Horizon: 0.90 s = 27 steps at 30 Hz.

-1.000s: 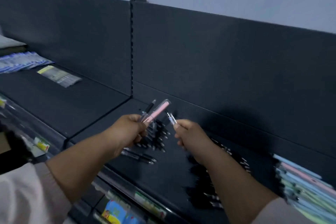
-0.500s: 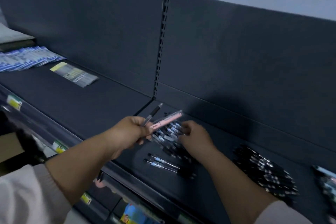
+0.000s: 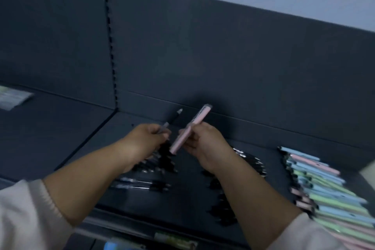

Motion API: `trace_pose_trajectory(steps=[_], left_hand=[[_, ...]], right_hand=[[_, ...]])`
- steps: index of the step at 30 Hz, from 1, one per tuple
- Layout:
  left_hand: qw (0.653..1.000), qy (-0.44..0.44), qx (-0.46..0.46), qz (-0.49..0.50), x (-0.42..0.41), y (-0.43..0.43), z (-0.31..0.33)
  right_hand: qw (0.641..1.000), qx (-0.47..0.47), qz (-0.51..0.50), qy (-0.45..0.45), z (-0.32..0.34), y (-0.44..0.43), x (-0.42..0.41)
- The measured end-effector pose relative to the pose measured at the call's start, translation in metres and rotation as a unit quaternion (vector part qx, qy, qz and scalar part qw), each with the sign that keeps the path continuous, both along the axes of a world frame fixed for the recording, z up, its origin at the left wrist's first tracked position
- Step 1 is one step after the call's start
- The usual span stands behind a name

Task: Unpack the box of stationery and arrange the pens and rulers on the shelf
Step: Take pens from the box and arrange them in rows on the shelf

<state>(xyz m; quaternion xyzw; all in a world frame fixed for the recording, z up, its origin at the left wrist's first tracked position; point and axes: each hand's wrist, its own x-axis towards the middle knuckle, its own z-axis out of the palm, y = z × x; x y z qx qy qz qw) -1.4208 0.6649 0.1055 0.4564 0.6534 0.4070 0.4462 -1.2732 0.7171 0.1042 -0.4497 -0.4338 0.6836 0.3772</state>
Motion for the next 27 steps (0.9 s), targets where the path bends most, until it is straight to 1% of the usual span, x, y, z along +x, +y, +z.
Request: trace_pose_trajectory(steps=[1, 3, 5, 6, 7, 9, 10, 12, 15, 17, 19, 22, 23, 25, 27], left_hand=[[1.0, 0.009, 0.002, -0.006, 0.012, 0.004, 0.002], [0.999, 0.032, 0.005, -0.028, 0.035, 0.012, 0.004], [0.996, 0.073, 0.02, -0.055, 0.062, 0.018, 0.007], [0.993, 0.09, 0.03, -0.067, 0.078, 0.021, 0.009], [0.991, 0.102, 0.036, -0.075, 0.095, 0.024, 0.011], [0.99, 0.109, 0.032, -0.086, 0.128, 0.028, 0.016], [0.989, 0.109, 0.03, -0.092, 0.144, 0.031, 0.018], [0.985, 0.129, 0.039, -0.104, 0.172, 0.038, 0.017], [0.974, 0.176, 0.058, -0.133, 0.208, 0.043, 0.01], [0.951, 0.252, 0.07, -0.165, 0.219, 0.045, 0.004], [0.925, 0.332, 0.072, -0.173, 0.229, 0.045, -0.002], [0.916, 0.365, 0.075, -0.15, 0.237, 0.042, -0.007], [0.915, 0.37, 0.075, -0.142, 0.238, 0.041, -0.007], [0.913, 0.382, 0.076, -0.125, 0.241, 0.038, -0.01], [0.906, 0.403, 0.077, -0.104, 0.241, 0.034, -0.013]], right_hand=[[0.999, 0.02, -0.022, -0.02, 0.004, 0.002, 0.018], [0.991, 0.077, -0.049, -0.102, 0.01, 0.004, 0.056], [0.966, 0.15, -0.063, -0.202, 0.011, 0.007, 0.1], [0.944, 0.195, -0.067, -0.258, 0.01, 0.01, 0.124], [0.914, 0.238, -0.067, -0.322, 0.009, 0.014, 0.149], [0.85, 0.284, -0.066, -0.439, 0.008, 0.02, 0.198], [0.828, 0.285, -0.065, -0.478, 0.009, 0.022, 0.223], [0.801, 0.269, -0.051, -0.532, 0.008, 0.026, 0.267], [0.739, 0.249, -0.038, -0.625, -0.001, 0.039, 0.322], [0.713, 0.233, -0.033, -0.66, -0.009, 0.048, 0.342], [0.703, 0.215, -0.006, -0.678, -0.018, 0.054, 0.358], [0.706, 0.215, 0.042, -0.674, -0.028, 0.058, 0.362], [0.716, 0.242, 0.034, -0.654, -0.028, 0.059, 0.357], [0.749, 0.331, 0.02, -0.573, -0.022, 0.055, 0.338], [0.777, 0.393, 0.064, -0.488, -0.011, 0.044, 0.309]])
